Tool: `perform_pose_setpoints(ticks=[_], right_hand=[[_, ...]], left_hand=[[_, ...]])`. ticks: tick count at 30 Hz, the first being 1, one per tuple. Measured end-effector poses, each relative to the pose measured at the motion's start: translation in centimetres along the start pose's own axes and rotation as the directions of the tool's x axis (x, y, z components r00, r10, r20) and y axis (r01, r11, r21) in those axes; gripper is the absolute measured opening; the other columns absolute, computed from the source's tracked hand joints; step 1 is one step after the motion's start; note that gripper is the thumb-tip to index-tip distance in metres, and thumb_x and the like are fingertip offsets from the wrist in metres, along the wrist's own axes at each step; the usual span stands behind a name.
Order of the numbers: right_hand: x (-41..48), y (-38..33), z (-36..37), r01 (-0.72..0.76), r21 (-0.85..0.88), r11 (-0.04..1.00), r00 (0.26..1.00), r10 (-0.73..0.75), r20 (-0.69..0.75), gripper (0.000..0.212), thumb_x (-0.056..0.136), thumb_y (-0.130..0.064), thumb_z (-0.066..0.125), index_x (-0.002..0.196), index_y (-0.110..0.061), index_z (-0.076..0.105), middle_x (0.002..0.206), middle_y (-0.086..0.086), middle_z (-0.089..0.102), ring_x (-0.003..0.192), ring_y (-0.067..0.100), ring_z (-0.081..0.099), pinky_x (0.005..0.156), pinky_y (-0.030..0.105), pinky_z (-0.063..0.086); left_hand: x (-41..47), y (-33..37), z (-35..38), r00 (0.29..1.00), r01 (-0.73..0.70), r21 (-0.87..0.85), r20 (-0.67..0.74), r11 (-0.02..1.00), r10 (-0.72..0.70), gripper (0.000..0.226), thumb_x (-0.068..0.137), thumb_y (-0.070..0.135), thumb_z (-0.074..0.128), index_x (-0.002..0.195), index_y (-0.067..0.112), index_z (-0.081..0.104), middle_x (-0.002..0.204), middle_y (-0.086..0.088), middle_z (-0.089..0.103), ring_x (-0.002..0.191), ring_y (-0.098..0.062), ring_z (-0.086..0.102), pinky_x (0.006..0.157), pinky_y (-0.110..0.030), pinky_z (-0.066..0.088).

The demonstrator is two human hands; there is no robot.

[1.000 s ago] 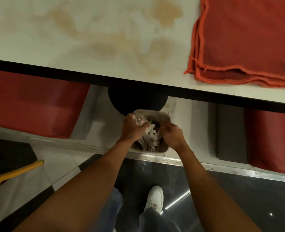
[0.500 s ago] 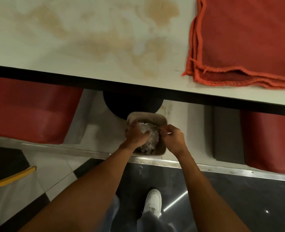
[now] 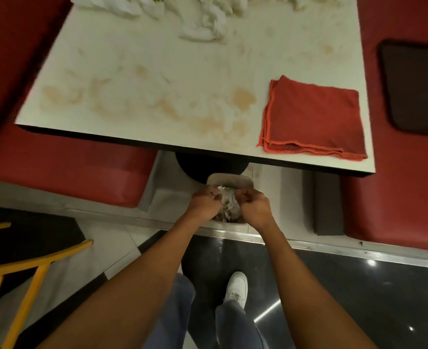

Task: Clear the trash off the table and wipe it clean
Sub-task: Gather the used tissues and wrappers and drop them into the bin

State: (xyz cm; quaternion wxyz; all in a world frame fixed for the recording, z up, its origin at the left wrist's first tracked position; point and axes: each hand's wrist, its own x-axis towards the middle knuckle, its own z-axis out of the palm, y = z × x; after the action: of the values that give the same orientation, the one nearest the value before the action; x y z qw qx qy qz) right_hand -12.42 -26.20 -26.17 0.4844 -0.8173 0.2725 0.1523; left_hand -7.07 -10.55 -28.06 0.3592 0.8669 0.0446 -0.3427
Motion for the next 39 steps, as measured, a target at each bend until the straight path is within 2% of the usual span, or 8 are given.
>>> perform_pose_setpoints(ticks=[4, 10, 13, 15, 20, 30, 35, 39], right_hand=[[-4.2, -3.4, -1.7, 0.061, -0.081, 0.995, 0.997, -0.058, 0.046, 0.023, 0.102, -0.012, 0.057, 0.117, -0.013, 0.074, 0.114, 0.006, 0.073, 0.101, 0.021, 0.065, 0.086, 0.02, 0.044], [-10.4, -8.6, -5.0, 0.183, -0.159, 0.97, 0.978, -0.164, 0.129, 0.023, 0.099, -0.013, 0.057, 0.106, -0.025, 0.075, 0.1, -0.006, 0.074, 0.091, 0.014, 0.069, 0.082, 0.02, 0.049], [-12.6, -11.6, -7.1, 0.27, -0.189, 0.944, 0.958, -0.243, 0.153, 0.031, 0.098, -0.008, 0.055, 0.087, -0.034, 0.068, 0.084, -0.019, 0.07, 0.078, -0.007, 0.065, 0.069, 0.003, 0.04], [-13.4, -13.6, -8.4, 0.329, -0.203, 0.922, 0.94, -0.299, 0.164, 0.027, 0.099, -0.007, 0.056, 0.096, -0.029, 0.071, 0.079, -0.021, 0.067, 0.072, -0.015, 0.061, 0.064, 0.0, 0.039], [-13.3, -19.6, -11.4, 0.464, -0.219, 0.859, 0.886, -0.448, 0.119, 0.022, 0.1, -0.011, 0.06, 0.115, -0.015, 0.075, 0.11, -0.002, 0.076, 0.094, 0.011, 0.068, 0.078, 0.016, 0.045], [-7.8, -31.3, -12.3, 0.506, -0.222, 0.834, 0.858, -0.513, 0.027, 0.029, 0.1, -0.013, 0.055, 0.124, -0.016, 0.072, 0.119, -0.003, 0.071, 0.093, 0.011, 0.063, 0.079, 0.019, 0.043], [-1.6, -35.1, -10.6, 0.435, -0.297, 0.85, 0.883, -0.467, -0.043, 0.035, 0.096, -0.01, 0.061, 0.13, -0.012, 0.067, 0.129, 0.008, 0.067, 0.107, 0.023, 0.065, 0.091, 0.028, 0.046], [3.6, -36.3, -8.8, 0.314, -0.437, 0.843, 0.914, -0.393, -0.1, 0.05, 0.096, -0.014, 0.065, 0.145, -0.006, 0.055, 0.148, 0.018, 0.051, 0.134, 0.038, 0.047, 0.11, 0.041, 0.04]], left_hand=[[-6.0, 2.1, -2.8, 0.998, -0.034, -0.122, -0.058, 0.992, 0.027, 0.02, 0.103, 0.022, 0.058, 0.12, 0.022, 0.069, 0.12, -0.002, 0.07, 0.111, -0.018, 0.064, 0.089, -0.024, 0.045], [-14.8, 5.2, -6.8, 0.984, -0.08, -0.164, -0.171, 0.983, 0.052, 0.01, 0.1, 0.021, 0.062, 0.101, 0.026, 0.07, 0.101, 0.004, 0.074, 0.101, -0.015, 0.067, 0.083, -0.021, 0.045], [-18.0, 7.0, -9.0, 0.965, -0.115, -0.156, -0.252, 0.981, 0.073, 0.009, 0.101, 0.025, 0.062, 0.102, 0.027, 0.071, 0.098, 0.007, 0.074, 0.098, -0.011, 0.067, 0.086, -0.024, 0.049], [-19.4, 8.4, -10.6, 0.948, -0.154, -0.152, -0.302, 0.976, 0.103, 0.011, 0.102, 0.024, 0.062, 0.106, 0.026, 0.072, 0.098, 0.007, 0.074, 0.099, -0.013, 0.068, 0.09, -0.031, 0.054], [-20.5, 11.7, -15.3, 0.912, -0.235, -0.196, -0.384, 0.952, 0.146, 0.013, 0.103, 0.023, 0.06, 0.104, 0.027, 0.072, 0.096, 0.008, 0.075, 0.095, -0.012, 0.071, 0.093, -0.038, 0.06], [-15.9, 17.0, -25.5, 0.854, -0.37, -0.208, -0.459, 0.905, 0.244, 0.017, 0.1, 0.024, 0.06, 0.111, 0.026, 0.073, 0.107, 0.007, 0.072, 0.1, -0.014, 0.069, 0.094, -0.033, 0.056], [-10.8, 18.3, -30.4, 0.86, -0.383, -0.198, -0.432, 0.902, 0.271, 0.023, 0.103, 0.024, 0.058, 0.122, 0.023, 0.071, 0.114, 0.005, 0.068, 0.094, -0.005, 0.064, 0.072, -0.013, 0.046], [-6.5, 18.5, -33.1, 0.878, -0.366, -0.205, -0.399, 0.908, 0.263, 0.023, 0.103, 0.023, 0.058, 0.122, 0.024, 0.071, 0.113, 0.006, 0.068, 0.089, 0.0, 0.062, 0.063, -0.006, 0.042]])
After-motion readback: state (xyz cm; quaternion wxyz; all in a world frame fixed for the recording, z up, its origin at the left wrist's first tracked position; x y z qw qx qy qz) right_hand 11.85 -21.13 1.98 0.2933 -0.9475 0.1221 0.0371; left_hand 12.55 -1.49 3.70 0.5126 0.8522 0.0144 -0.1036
